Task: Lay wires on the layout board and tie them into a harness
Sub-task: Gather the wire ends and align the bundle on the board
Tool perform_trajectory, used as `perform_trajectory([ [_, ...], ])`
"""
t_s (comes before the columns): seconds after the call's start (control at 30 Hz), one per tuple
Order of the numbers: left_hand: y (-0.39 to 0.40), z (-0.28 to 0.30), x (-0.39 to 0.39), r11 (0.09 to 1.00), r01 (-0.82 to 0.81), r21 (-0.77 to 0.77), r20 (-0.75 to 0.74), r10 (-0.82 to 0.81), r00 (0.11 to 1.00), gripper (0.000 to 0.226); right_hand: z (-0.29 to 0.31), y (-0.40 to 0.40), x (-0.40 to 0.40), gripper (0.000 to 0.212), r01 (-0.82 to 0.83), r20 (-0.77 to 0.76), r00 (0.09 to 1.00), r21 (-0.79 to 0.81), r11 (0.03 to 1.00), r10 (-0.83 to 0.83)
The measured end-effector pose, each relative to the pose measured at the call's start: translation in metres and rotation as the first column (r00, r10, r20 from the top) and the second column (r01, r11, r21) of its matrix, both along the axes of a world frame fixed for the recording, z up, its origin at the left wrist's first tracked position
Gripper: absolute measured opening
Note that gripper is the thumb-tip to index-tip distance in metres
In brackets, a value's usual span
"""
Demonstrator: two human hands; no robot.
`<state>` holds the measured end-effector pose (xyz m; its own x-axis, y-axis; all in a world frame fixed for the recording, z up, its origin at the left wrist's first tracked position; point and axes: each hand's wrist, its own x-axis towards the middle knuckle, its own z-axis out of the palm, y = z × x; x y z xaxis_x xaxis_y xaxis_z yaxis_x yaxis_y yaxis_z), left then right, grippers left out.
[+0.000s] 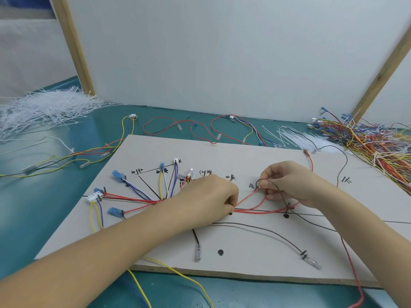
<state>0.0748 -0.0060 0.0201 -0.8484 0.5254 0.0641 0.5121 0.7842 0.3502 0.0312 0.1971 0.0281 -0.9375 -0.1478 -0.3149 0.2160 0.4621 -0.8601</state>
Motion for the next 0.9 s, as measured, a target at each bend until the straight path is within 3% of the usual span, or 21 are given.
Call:
perform_trajectory([
  [0.27,0.002,-0.002,0.002,1.000,0.005,-0.028,-0.014,-0.005,1.000,0.016,-0.011,-0.001,0.007,0.020,0.105,-0.047,0.992,-0.175,0.979,-0.115],
  [0.43,0.025,0.004,-0.017,0.991,0.012,0.132,0.034,-0.016,0.999,0.040,-0.013,-0.001,0.009,0.027,0.110,-0.083,0.988,-0.193,0.975,-0.128],
  [0.57,0.049,0.011,-0.045,0.994,0.073,0.081,-0.016,-0.071,0.997,0.022,-0.014,-0.001,0.010,0.030,0.111,-0.105,0.985,-0.212,0.971,-0.136],
  [0.7,0.045,0.008,-0.059,0.976,0.046,0.211,0.046,-0.057,0.997,0.011,-0.017,-0.001,0.010,0.029,0.112,-0.113,0.984,-0.227,0.967,-0.141],
  [0.9,0.037,-0.004,-0.055,0.977,0.165,0.133,-0.071,-0.157,0.985,0.007,-0.012,-0.004,0.012,0.019,0.021,-0.256,0.967,0.022,1.000,-0.015],
])
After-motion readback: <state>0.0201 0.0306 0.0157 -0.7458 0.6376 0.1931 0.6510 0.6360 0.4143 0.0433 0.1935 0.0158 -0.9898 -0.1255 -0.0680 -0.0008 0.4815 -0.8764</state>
